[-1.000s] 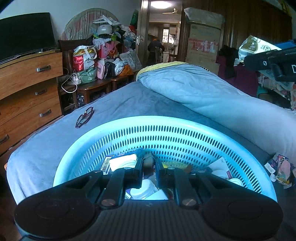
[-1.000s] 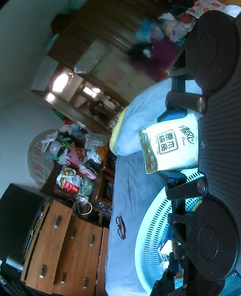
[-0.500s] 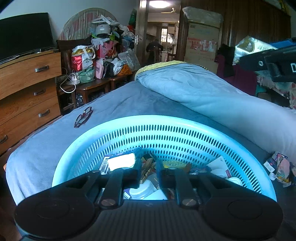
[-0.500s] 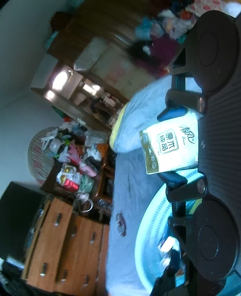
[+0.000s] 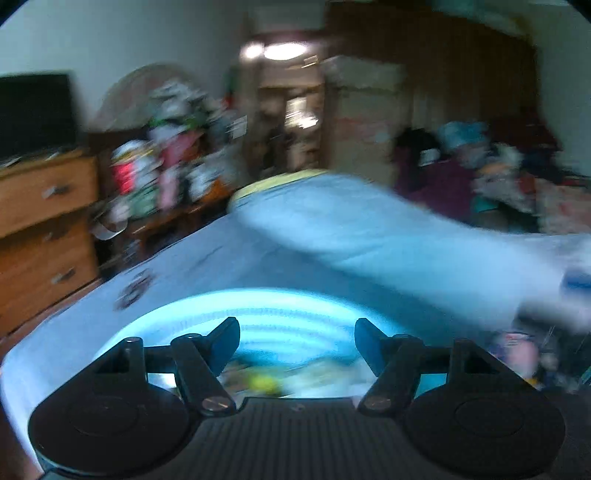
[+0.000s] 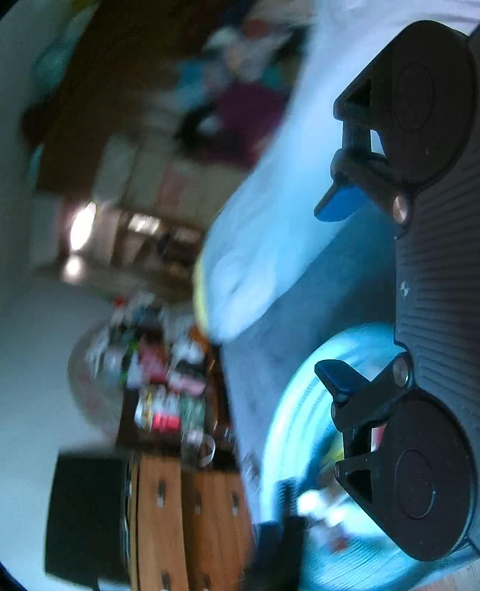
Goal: Organize objects
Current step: 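Grasp a white cap with the right gripper while the left reaches toward another cap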
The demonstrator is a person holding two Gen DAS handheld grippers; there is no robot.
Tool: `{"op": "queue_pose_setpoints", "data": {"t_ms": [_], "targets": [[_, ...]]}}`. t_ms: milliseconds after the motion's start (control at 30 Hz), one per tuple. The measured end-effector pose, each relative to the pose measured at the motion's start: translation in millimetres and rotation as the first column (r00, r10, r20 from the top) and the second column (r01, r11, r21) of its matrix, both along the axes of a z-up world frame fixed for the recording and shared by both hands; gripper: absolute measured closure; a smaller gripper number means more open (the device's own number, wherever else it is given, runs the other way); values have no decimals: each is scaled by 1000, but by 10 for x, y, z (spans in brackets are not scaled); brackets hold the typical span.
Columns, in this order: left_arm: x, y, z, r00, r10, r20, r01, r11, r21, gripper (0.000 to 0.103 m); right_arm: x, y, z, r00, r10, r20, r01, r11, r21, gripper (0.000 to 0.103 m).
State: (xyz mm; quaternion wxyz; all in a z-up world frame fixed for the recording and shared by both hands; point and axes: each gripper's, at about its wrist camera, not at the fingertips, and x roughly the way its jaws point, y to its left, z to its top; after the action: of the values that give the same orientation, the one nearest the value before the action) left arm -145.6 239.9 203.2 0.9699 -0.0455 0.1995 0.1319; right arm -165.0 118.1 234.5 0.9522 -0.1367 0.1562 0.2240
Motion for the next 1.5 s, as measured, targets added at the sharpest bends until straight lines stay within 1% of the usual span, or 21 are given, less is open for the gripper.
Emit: {"op": "queue_pose_setpoints", "data": {"t_ms": [67, 133, 267, 333, 433, 500, 667, 733, 767, 833, 867, 900, 1000, 1067, 1133, 1167, 1233, 1333, 1367, 1433, 1500], "targets": [[35, -399, 80, 994, -103, 33, 102, 994, 34, 22, 12, -532, -295, 993, -109, -51, 110, 994, 10, 21], [98, -802, 88, 977, -208, 40, 205, 977, 65, 21, 39, -1044, -561, 973, -206, -103, 209, 978, 18, 21], [352, -1501, -131, 932, -361, -22, 361, 930, 71, 21, 237, -2045, -1052, 889, -400, -222, 415, 910, 20, 27], [500, -1818, -296, 908, -414, -69, 418, 906, 73, 24, 401, -2365, -1259, 860, -449, -242, 465, 885, 9, 31], [764, -2220, -546, 870, -475, -133, 485, 873, 57, 32, 757, -2676, -1520, 843, -468, -266, 482, 876, -17, 40], [937, -2444, -705, 843, -510, -171, 523, 852, 34, 41, 989, -2780, -1634, 841, -465, -278, 479, 878, -21, 42], [1269, -2808, -1100, 781, -581, -227, 596, 803, -2, 49, 1413, -2788, -1869, 861, -422, -283, 428, 903, -42, 46], [1384, -2900, -1241, 757, -606, -245, 620, 784, -25, 52, 1541, -2806, -1971, 851, -418, -318, 420, 905, -66, 57], [1444, -2945, -1299, 749, -613, -251, 626, 779, -35, 52, 1612, -2837, -1999, 849, -408, -336, 415, 908, -57, 59], [1534, -3062, -1395, 733, -627, -264, 641, 767, -42, 54, 1594, -2872, -2048, 859, -388, -334, 395, 917, -48, 66], [1591, -3127, -1448, 723, -637, -268, 651, 758, -48, 55, 1559, -2891, -2049, 864, -383, -328, 391, 919, -42, 73], [1662, -3187, -1498, 711, -649, -271, 662, 747, -54, 58, 1516, -2924, -2033, 862, -391, -323, 404, 914, -30, 73], [1848, -3432, -1629, 672, -687, -276, 700, 711, -66, 62, 1177, -3204, -1867, 816, -474, -333, 523, 849, 74, 73], [1992, -3616, -1745, 644, -717, -265, 723, 684, -93, 63, 821, -3355, -1799, 779, -539, -322, 593, 799, 98, 73], [2138, -3819, -1879, 622, -735, -269, 740, 664, -105, 63, 521, -3468, -1839, 748, -563, -352, 634, 763, 127, 73], [2226, -3922, -1962, 623, -731, -277, 738, 667, -100, 63, 399, -3486, -1877, 745, -563, -357, 636, 761, 126, 73], [2413, -4079, -2130, 645, -707, -292, 715, 692, -96, 63, 295, -3498, -1908, 761, -546, -352, 620, 771, 144, 73], [2630, -4174, -2297, 699, -647, -306, 662, 747, -67, 63, 332, -3508, -1875, 779, -537, -323, 604, 781, 159, 73], [2695, -4184, -2324, 711, -634, -304, 648, 759, -64, 63, 344, -3509, -1886, 784, -536, -314, 600, 784, 159, 73], [2818, -4215, -2363, 722, -624, -298, 638, 767, -60, 62, 364, -3506, -1942, 785, -530, -322, 595, 790, 148, 73], [2906, -4273, -2380, 729, -623, -284, 642, 766, -35, 56, 404, -3519, -1963, 782, -529, -330, 596, 790, 145, 73]]}}
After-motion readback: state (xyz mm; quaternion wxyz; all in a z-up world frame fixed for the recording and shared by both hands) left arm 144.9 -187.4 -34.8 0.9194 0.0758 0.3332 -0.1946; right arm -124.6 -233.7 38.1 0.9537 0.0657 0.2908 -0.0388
